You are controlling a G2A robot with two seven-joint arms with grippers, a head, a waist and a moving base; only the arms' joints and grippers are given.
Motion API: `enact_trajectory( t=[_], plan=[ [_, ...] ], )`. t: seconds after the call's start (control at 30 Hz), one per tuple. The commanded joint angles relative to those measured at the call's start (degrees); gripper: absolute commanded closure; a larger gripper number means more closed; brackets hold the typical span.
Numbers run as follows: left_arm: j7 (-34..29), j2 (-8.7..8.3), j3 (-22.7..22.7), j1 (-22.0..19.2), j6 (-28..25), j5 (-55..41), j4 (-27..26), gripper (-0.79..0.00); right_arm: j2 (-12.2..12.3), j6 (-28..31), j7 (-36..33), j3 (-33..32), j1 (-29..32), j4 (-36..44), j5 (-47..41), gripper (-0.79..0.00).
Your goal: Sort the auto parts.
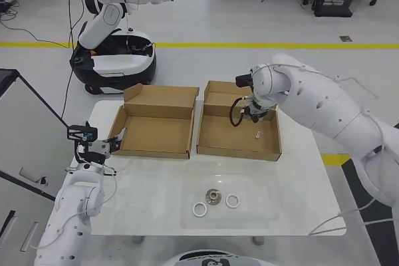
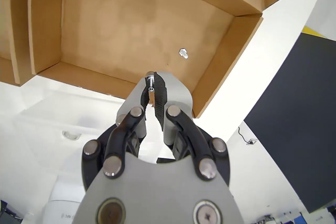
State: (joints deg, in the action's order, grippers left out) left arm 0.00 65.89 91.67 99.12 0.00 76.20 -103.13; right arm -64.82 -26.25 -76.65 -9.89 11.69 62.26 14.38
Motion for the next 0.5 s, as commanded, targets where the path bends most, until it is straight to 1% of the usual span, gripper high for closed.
enact_trajectory(
  t=[0.0, 0.3, 0.47],
  plan=[
    [0.0, 0.00, 0.0, 0.0, 0.0, 0.0, 0.0, -0.785, 0.0, -0.6, 0.7, 0.0, 0.9, -0.1, 0.5, 0.000],
    [0.0, 0.00, 0.0, 0.0, 0.0, 0.0, 0.0, -0.785, 0.0, -5.3, 6.6, -1.5, 4.9, 0.5, 2.7, 0.000],
    [0.0, 0.00, 0.0, 0.0, 0.0, 0.0, 0.0, -0.785, 0.0, -7.4, 8.7, -2.2, 6.8, 1.2, 4.1, 0.000]
  ],
)
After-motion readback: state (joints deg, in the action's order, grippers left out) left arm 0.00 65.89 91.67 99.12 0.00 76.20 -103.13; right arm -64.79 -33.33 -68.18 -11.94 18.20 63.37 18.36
